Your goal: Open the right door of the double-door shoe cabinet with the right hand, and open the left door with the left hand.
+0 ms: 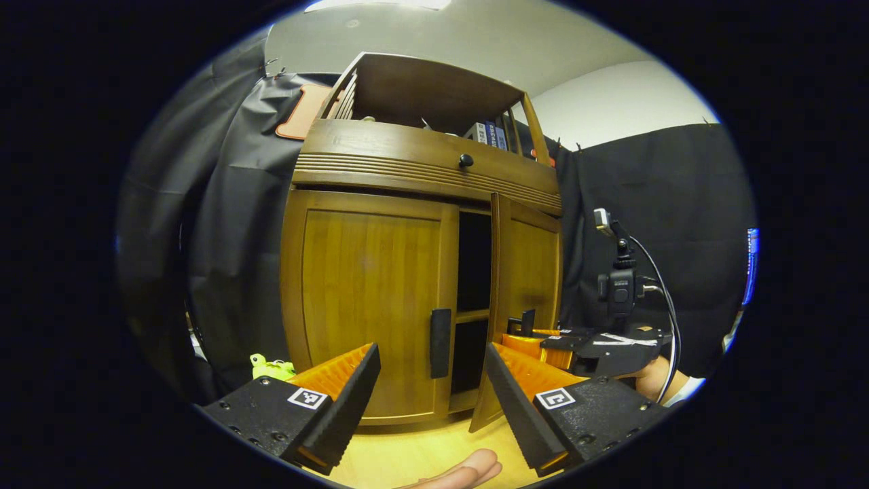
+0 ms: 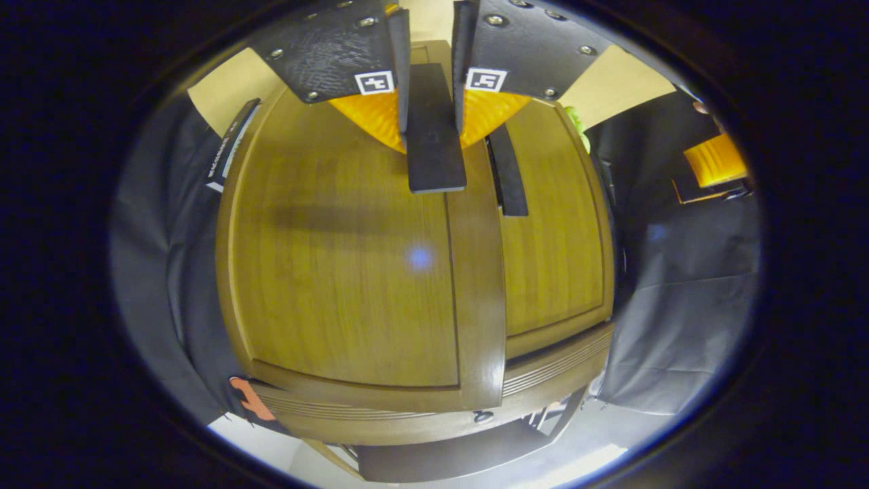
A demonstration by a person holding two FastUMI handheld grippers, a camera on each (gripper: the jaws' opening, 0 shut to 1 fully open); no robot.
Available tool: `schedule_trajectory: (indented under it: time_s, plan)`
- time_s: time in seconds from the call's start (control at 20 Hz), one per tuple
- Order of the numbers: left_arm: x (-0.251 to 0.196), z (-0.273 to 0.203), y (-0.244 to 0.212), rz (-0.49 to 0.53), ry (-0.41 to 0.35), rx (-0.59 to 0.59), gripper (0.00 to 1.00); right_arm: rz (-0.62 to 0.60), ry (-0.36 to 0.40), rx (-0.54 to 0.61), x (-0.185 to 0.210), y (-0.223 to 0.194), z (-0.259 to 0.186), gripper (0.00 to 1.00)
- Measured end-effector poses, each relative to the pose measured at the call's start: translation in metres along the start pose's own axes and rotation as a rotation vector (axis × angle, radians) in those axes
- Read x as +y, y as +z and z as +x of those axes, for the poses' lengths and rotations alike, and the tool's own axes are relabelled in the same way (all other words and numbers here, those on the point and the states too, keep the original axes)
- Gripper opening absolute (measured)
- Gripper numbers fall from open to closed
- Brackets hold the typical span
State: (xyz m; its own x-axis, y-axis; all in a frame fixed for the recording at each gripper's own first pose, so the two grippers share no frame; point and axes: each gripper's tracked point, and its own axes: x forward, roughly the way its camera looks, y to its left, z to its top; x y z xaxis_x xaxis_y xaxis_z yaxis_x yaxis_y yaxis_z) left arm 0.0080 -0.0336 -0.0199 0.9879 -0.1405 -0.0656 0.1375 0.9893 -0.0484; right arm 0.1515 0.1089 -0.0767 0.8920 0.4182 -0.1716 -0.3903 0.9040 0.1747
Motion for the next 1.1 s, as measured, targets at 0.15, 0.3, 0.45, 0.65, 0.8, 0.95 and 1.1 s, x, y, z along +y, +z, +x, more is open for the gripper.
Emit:
schedule_trajectory:
  time_s: [0.15,0.3,0.45,0.65,0.8,0.95,1.1]
  plan:
    - [0.004,-0.004,0.006,-0.017,0.028,-0.024,0.96,0.001,-0.007,0.002,-0.002,-0.001,-0.011,0.24]
    - [0.007,-0.003,0.004,-0.029,0.035,-0.02,0.96,-0.005,-0.003,0.002,-0.006,0.0,-0.023,0.24]
    - [0.011,-0.002,0.005,-0.024,0.048,-0.019,0.96,-0.011,0.012,-0.002,-0.013,0.001,-0.04,0.24]
    - [0.008,0.001,-0.003,-0.034,0.052,0.002,0.94,-0.001,0.042,-0.014,-0.024,-0.001,-0.061,0.24]
    - [0.001,0.002,-0.011,-0.022,0.038,0.031,0.92,-0.011,0.043,-0.017,-0.032,-0.007,-0.078,0.24]
    - [0.004,0.003,-0.01,-0.017,0.049,0.027,0.92,-0.008,0.039,-0.009,-0.044,-0.007,-0.094,0.24]
    - [0.005,0.003,-0.009,-0.012,0.056,0.02,0.92,-0.005,0.028,-0.012,-0.061,-0.007,-0.11,0.24]
